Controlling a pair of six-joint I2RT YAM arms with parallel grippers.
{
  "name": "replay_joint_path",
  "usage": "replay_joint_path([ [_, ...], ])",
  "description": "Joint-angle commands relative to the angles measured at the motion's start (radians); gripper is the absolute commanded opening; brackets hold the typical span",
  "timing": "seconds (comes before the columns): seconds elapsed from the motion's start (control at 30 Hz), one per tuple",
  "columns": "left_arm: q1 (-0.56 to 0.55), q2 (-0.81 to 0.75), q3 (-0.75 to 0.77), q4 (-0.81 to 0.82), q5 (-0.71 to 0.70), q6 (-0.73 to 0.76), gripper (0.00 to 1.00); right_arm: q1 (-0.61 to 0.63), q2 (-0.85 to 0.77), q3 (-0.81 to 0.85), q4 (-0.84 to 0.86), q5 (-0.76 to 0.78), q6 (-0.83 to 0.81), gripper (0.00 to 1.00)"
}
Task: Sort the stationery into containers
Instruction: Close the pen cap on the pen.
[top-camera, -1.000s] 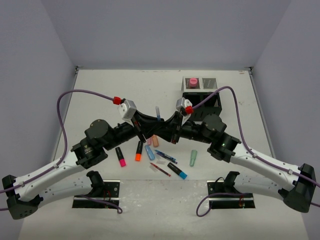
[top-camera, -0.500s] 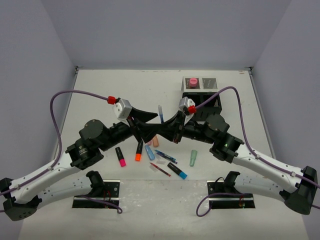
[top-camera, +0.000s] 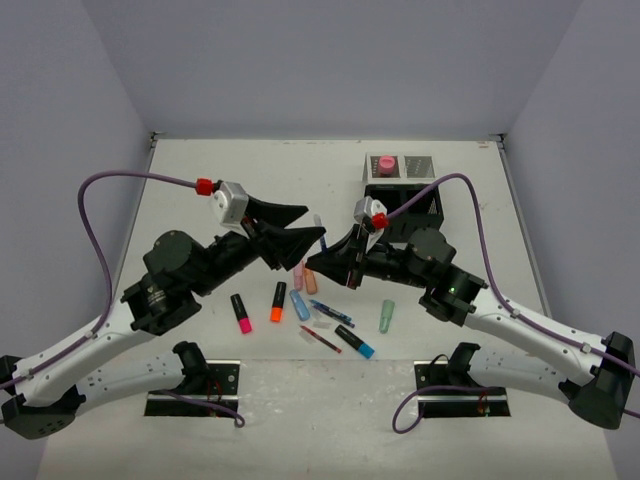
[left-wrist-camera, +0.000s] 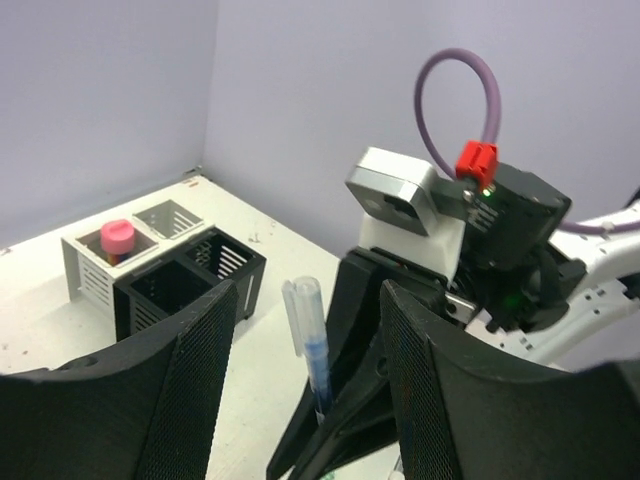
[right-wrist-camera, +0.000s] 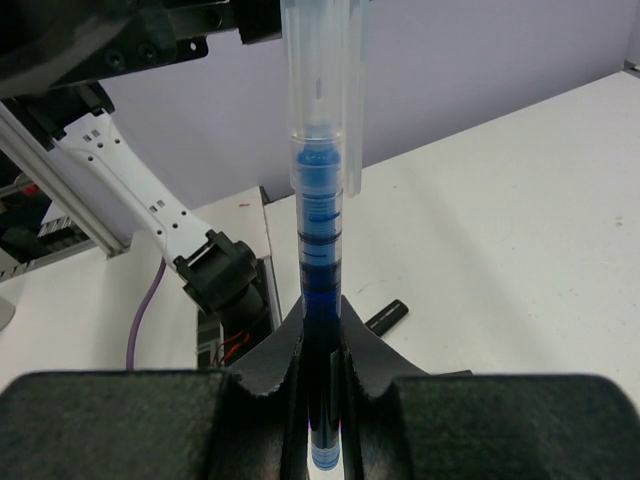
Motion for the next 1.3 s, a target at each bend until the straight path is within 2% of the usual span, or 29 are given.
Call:
replay_joint_path([
  [0.0, -0.004, 0.039, 0.087, -0.033, -0.123, -0.026, 0.57, -0.004, -0.013, 0.039, 0.007, -0.020, -0.030, 0.00],
  [0.3, -0.004, 0.083, 0.086, -0.079, -0.062, -0.059, 0.52, -0.003, -0.010, 0.079, -0.067, 0.132, -0.014, 0.00],
  [0.8, -0.004, 0.115, 0.082, -0.023, -0.086, -0.042, 0.45, -0.004, 0.019, 0.118, -0.082, 0.095, -0.022, 0.00],
  [0.97, -0.004, 0.107, 0.081, -0.024, -0.081, -0.040, 0.47, -0.004, 0.026, 0.118, -0.086, 0.099, -0.026, 0.00],
  [1.07, -0.004, 0.105, 0.091, -0.028, -0.075, -0.038, 0.53, -0.004, 0.036, 0.119, -0.086, 0.101, -0.026, 0.00],
  [1.27, -0.004, 0.108, 0.113, -0.041, -0.129, -0.034, 0.53, -0.004, 0.042, 0.120, -0.086, 0.096, -0.024, 0.00],
])
